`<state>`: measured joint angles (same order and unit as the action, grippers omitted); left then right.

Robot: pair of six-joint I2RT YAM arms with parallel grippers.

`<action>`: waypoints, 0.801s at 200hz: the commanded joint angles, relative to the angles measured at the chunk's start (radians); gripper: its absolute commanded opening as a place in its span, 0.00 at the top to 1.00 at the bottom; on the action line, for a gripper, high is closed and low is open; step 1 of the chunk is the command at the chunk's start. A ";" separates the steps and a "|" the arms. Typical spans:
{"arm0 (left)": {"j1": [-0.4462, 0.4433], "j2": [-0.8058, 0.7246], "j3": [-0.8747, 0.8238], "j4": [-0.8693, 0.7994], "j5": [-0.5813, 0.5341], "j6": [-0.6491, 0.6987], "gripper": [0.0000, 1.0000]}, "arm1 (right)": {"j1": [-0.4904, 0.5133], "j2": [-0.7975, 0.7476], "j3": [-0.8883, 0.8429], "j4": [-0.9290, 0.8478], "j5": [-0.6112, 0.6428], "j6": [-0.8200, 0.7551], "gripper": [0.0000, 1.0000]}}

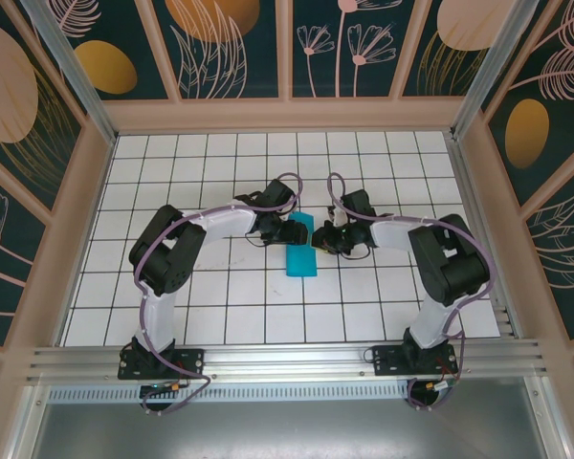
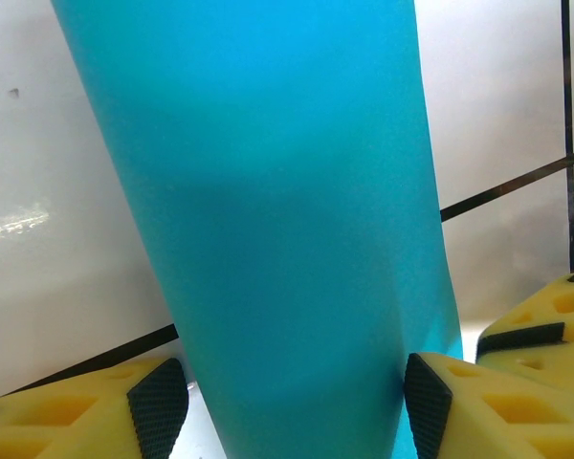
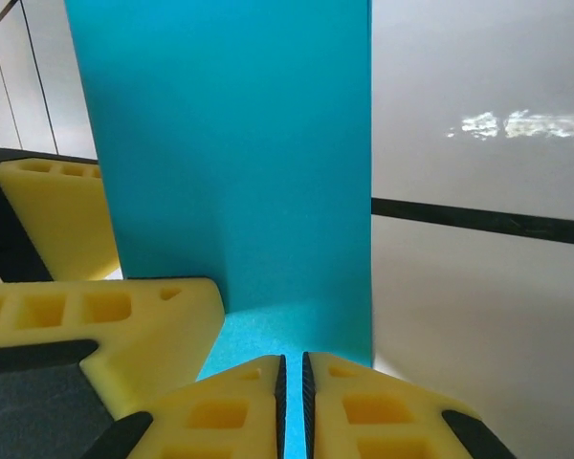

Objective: Fold a paper plane with a square sheet of paper (fold left side to right side)
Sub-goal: Hold the square sheet of paper at the center of the table.

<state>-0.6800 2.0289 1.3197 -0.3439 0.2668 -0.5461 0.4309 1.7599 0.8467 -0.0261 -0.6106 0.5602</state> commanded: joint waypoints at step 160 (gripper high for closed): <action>-0.035 0.112 -0.059 0.051 0.035 0.001 0.33 | 0.025 0.072 0.060 -0.066 0.029 -0.015 0.85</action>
<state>-0.6800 2.0289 1.3186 -0.3416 0.2676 -0.5461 0.4473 1.8103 0.8806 -0.0532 -0.5995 0.5560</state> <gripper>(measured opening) 0.667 0.153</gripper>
